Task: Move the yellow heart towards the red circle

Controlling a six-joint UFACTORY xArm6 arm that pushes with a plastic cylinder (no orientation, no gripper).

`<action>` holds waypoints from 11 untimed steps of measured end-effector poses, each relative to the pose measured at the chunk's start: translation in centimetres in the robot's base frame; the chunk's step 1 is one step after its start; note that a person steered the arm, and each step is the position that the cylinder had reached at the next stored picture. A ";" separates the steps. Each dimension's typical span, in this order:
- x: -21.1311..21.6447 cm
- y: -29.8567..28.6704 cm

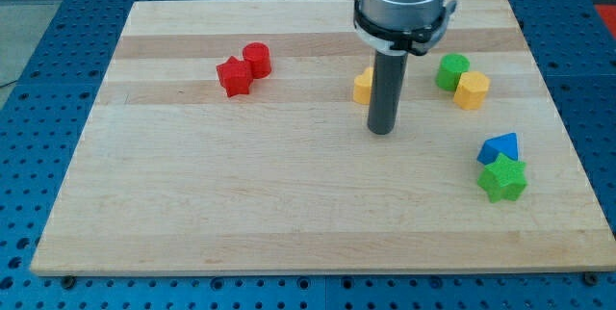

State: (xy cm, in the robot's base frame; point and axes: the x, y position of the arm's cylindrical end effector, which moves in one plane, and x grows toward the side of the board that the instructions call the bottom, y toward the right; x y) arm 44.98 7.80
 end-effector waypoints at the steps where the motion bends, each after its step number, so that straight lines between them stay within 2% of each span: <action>1: -4.0 0.2; 2: -8.1 -1.7; 3: -9.7 -4.1; 4: -9.7 -3.9; 6: -9.9 -9.8; 7: -8.6 -6.0; 8: -9.7 -1.2; 9: -12.5 -2.4; 11: -12.7 -8.8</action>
